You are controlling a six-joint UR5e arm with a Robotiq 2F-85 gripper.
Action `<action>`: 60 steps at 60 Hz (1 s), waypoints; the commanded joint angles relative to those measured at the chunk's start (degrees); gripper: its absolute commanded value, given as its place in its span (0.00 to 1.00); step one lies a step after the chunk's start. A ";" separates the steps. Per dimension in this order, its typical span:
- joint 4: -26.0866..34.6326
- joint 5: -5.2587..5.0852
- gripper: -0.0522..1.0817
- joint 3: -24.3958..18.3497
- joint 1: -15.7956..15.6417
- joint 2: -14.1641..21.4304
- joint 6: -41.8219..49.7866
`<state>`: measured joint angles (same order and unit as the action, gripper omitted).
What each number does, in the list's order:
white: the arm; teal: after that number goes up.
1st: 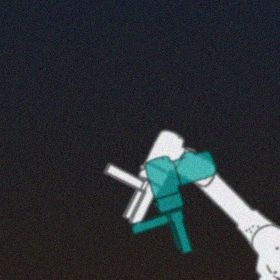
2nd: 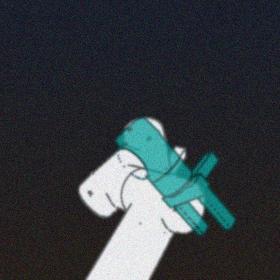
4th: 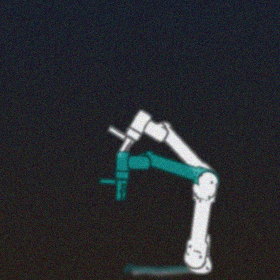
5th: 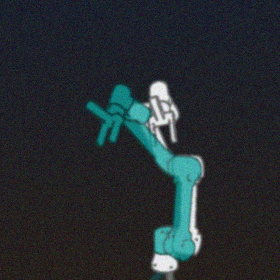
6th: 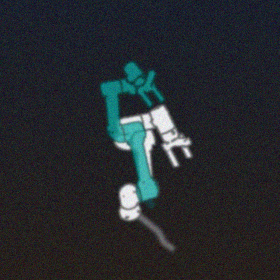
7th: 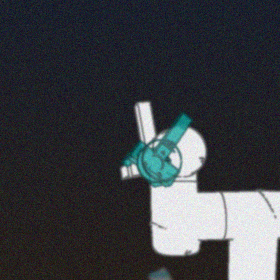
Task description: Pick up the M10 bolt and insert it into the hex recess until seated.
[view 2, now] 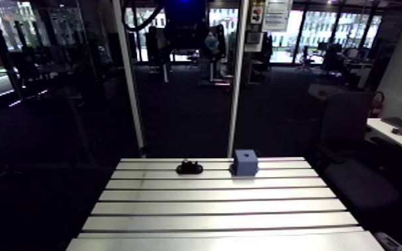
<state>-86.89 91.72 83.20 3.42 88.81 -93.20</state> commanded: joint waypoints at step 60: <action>-9.43 1.03 0.05 3.81 -0.70 -1.05 -3.61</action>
<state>-92.04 92.68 85.96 4.56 90.60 -96.82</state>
